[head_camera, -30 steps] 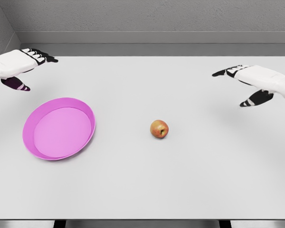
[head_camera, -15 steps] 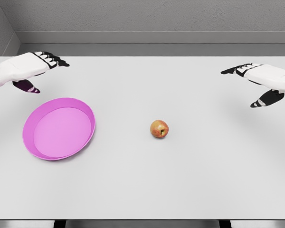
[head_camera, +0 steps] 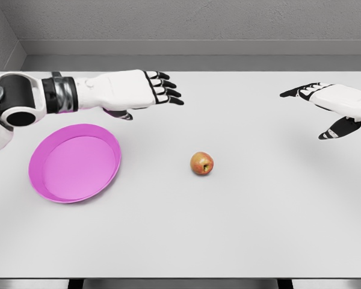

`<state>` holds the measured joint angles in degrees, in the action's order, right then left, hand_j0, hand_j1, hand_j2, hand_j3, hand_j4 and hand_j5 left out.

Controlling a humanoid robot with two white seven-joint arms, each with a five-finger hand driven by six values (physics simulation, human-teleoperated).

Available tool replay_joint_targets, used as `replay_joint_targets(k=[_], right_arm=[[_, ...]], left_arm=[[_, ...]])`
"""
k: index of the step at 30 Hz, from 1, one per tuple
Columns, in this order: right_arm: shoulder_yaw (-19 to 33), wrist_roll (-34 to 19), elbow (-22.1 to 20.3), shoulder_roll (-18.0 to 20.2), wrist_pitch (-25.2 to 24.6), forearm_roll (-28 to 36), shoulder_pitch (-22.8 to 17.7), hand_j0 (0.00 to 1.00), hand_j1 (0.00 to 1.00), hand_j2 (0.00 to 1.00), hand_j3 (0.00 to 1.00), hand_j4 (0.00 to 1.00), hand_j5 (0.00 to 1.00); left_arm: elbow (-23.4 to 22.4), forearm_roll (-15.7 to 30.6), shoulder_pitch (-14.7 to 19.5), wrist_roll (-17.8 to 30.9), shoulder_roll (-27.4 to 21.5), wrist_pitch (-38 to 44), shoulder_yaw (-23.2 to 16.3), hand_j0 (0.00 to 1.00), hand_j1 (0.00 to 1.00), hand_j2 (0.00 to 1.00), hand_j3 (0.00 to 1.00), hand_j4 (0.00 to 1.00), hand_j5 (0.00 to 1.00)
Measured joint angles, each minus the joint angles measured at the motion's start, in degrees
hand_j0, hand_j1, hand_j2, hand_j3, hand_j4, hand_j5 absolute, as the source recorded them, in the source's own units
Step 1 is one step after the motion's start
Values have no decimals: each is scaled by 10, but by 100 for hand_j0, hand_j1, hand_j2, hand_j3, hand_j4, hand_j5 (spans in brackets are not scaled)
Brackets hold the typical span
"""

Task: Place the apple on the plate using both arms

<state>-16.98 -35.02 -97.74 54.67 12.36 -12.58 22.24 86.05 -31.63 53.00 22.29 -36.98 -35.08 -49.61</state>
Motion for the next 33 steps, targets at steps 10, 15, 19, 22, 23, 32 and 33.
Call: replay_joint_targets(k=[10, 15, 19, 22, 23, 32, 33], right_arm=[[0, 0, -1, 0, 0, 0, -1, 100, 100, 100, 100, 100, 100], [-1, 0, -2, 0, 0, 0, -1, 100, 100, 100, 100, 100, 100], [-2, 0, -2, 0, 0, 0, -1, 100, 100, 100, 100, 100, 100], [-2, 0, -2, 0, 0, 0, -1, 100, 100, 100, 100, 100, 100], [-2, 0, -2, 0, 0, -1, -1, 100, 100, 100, 100, 100, 100], [-2, 0, -2, 0, 0, 0, -2, 100, 100, 100, 100, 100, 100], [-2, 0, -2, 0, 0, -1, -2, 100, 100, 100, 100, 100, 100]], left_arm=[[4, 1, 55, 0, 50, 0, -118, 100, 100, 100, 100, 100, 100], [3, -12, 68, 2, 71, 0, -157, 100, 100, 100, 100, 100, 100], [1, -21, 75, 3, 88, 0, -178, 100, 100, 100, 100, 100, 100], [-1, -39, 75, 3, 94, 0, -188, 100, 100, 100, 100, 100, 100], [-2, -46, 75, 3, 97, 0, -190, 100, 100, 100, 100, 100, 100], [-14, -87, 75, 3, 116, 0, -202, 100, 100, 100, 100, 100, 100], [-16, -93, 75, 3, 118, 0, -203, 100, 100, 100, 100, 100, 100]])
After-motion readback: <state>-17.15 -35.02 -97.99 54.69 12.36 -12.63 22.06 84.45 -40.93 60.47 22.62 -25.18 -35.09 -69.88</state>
